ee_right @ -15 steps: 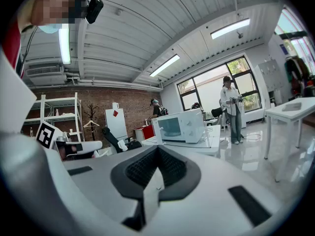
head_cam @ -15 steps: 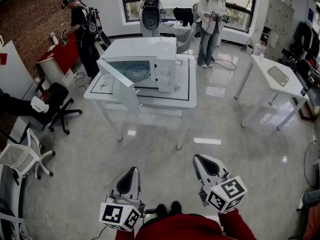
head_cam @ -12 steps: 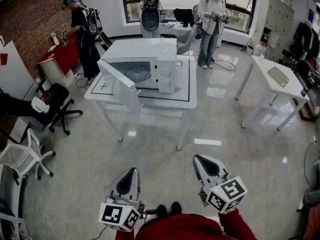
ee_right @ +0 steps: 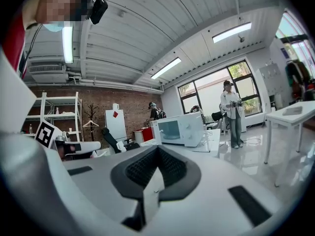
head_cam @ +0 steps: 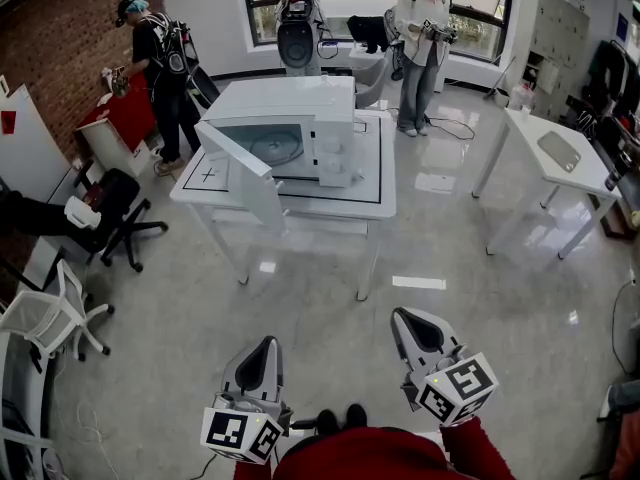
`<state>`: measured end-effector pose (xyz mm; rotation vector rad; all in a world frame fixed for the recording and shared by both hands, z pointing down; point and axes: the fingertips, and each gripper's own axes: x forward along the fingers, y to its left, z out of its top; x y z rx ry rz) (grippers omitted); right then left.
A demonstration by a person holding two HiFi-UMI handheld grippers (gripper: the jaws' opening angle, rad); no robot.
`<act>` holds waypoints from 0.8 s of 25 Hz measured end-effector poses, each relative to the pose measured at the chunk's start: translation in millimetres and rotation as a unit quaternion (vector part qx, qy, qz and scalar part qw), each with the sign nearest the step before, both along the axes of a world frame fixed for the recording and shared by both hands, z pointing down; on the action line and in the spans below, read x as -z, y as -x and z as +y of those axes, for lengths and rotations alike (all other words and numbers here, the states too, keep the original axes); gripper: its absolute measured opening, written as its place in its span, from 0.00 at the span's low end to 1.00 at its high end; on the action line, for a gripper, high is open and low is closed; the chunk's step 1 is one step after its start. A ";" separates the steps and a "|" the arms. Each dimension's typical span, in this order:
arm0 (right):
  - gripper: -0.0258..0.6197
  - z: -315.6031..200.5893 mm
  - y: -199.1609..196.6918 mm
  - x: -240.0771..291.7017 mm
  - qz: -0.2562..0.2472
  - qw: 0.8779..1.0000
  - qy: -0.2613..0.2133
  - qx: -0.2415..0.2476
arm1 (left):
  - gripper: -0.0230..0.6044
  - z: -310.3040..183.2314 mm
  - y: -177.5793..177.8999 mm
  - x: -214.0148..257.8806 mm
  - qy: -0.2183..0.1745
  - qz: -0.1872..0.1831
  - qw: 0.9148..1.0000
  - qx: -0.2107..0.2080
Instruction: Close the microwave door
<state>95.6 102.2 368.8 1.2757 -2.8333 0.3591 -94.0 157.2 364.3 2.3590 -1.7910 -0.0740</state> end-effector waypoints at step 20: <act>0.06 -6.9 -23.1 -8.4 0.014 1.000 0.000 -0.003 | 0.05 -8.1 -21.1 -21.9 0.031 -0.007 0.999 0.006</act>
